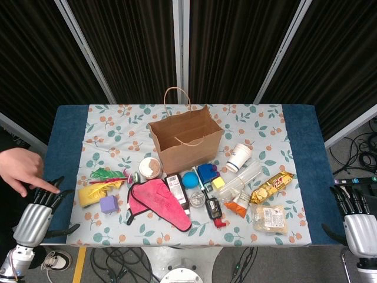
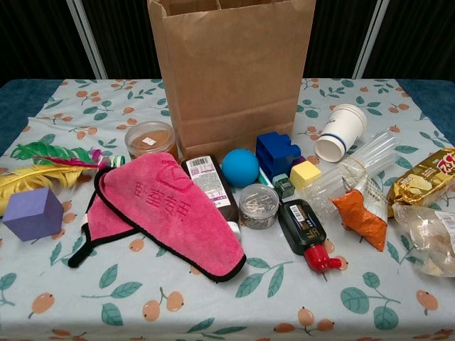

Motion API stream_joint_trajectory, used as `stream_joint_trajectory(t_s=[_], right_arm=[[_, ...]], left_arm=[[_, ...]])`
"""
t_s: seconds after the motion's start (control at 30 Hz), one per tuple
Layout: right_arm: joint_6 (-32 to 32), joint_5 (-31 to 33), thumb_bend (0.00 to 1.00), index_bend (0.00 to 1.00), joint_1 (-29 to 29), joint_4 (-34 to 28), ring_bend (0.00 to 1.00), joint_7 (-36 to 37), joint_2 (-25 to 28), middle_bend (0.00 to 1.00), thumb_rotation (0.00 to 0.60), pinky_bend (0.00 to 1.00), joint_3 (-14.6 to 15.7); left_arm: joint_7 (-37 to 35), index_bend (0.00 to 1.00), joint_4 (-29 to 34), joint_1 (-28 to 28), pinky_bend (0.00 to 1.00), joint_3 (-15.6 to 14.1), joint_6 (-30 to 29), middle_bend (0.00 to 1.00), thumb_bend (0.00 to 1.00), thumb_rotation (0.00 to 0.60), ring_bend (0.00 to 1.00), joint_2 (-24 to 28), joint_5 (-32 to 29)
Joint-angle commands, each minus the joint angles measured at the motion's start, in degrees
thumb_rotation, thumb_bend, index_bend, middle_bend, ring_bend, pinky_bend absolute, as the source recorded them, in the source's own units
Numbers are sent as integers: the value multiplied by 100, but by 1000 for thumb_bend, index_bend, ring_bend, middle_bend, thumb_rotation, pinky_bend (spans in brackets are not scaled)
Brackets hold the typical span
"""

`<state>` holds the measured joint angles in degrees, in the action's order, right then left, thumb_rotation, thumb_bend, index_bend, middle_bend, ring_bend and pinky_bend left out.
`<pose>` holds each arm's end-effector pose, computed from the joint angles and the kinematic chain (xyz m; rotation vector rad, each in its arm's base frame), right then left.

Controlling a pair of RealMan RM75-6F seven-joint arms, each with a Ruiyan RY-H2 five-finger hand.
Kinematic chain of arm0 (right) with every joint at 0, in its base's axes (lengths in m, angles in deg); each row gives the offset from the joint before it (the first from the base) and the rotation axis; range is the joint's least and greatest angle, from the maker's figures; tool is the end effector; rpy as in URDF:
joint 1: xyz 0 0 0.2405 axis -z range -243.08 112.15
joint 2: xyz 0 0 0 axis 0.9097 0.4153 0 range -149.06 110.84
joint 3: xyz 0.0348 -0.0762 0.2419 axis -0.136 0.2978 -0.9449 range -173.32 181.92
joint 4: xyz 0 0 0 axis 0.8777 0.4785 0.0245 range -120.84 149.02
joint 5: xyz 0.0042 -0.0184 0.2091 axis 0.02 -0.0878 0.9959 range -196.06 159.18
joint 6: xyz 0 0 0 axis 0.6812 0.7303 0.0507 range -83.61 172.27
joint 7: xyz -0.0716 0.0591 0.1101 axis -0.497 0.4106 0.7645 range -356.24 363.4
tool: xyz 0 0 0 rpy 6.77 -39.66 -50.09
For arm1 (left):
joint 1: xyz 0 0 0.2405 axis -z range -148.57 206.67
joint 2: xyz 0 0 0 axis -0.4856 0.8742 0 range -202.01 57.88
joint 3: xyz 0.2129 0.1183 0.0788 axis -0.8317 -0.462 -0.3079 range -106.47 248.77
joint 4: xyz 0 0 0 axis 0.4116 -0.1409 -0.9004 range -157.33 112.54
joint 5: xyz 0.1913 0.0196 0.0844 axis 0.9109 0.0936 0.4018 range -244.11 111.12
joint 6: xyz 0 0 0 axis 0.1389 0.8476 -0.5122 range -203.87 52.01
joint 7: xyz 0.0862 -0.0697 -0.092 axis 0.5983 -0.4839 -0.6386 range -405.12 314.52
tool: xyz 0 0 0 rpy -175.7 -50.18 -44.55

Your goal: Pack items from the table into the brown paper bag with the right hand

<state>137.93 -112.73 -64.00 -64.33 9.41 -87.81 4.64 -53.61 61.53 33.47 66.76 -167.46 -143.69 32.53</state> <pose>-0.3423 -0.1334 0.1581 1.4261 -0.8087 0.9116 -0.3003 0.1496 0.1144 -1.5495 -0.9464 -1.1133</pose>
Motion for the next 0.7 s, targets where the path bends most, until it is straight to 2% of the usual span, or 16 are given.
stream_joint_trajectory(t_s=[0.03, 0.23, 0.43, 0.6, 0.7], right_arm=[[13, -15, 73, 27, 3, -12, 0, -7, 10, 68, 600, 0, 5], [0, -21, 74, 28, 17, -81, 0, -34, 62, 69, 600, 0, 32], [-365, 28, 75, 28, -11, -264, 0, -324, 49, 92, 600, 0, 189], [-748, 85, 77, 33, 6, -164, 0, -189, -360, 123, 600, 0, 405], [-919, 162, 78, 34, -8, -90, 0, -113, -597, 129, 600, 0, 431]], left_arm=[[4, 61, 9, 0, 69, -5, -4, 66, 0, 442, 28, -7, 13], [27, 61, 58, 15, 69, -5, -11, 66, 0, 444, 28, 25, 54], [-50, 61, 24, 32, 69, 30, 0, 67, 0, 440, 27, 1, 15], [-166, 61, -77, 19, 69, 14, -12, 67, 0, 442, 28, -84, 16], [-204, 60, -134, 30, 69, -2, -17, 67, 0, 442, 27, -95, 59]])
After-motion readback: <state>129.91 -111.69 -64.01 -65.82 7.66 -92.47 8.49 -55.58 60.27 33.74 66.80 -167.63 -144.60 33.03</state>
